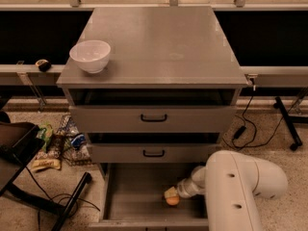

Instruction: Place orange into bottom drawer

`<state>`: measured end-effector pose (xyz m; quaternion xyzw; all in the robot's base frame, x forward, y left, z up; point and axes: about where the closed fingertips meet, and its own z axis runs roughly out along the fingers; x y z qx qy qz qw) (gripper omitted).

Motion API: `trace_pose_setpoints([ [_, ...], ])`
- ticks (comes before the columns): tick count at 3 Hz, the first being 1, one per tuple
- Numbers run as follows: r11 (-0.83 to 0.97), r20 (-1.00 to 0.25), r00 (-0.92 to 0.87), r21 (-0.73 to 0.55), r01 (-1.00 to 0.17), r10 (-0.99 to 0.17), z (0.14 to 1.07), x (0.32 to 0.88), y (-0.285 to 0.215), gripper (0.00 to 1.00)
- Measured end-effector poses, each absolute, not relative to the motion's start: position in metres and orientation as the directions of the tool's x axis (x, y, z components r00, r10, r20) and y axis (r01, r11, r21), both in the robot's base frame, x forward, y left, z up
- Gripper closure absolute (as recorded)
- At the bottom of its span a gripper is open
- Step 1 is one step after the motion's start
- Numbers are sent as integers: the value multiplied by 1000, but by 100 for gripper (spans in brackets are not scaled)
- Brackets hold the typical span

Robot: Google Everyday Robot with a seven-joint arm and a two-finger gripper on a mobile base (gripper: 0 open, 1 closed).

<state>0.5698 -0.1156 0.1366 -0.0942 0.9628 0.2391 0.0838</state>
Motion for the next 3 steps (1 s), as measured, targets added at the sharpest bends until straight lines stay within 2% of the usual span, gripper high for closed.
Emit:
trace_pose_setpoints([
  [1, 868, -206, -968, 445, -221, -141, 137, 570, -116, 11],
  [2, 868, -206, -968, 445, -221, -141, 137, 570, -115, 0],
  [3, 868, -206, -968, 445, -221, -141, 137, 570, -115, 0],
])
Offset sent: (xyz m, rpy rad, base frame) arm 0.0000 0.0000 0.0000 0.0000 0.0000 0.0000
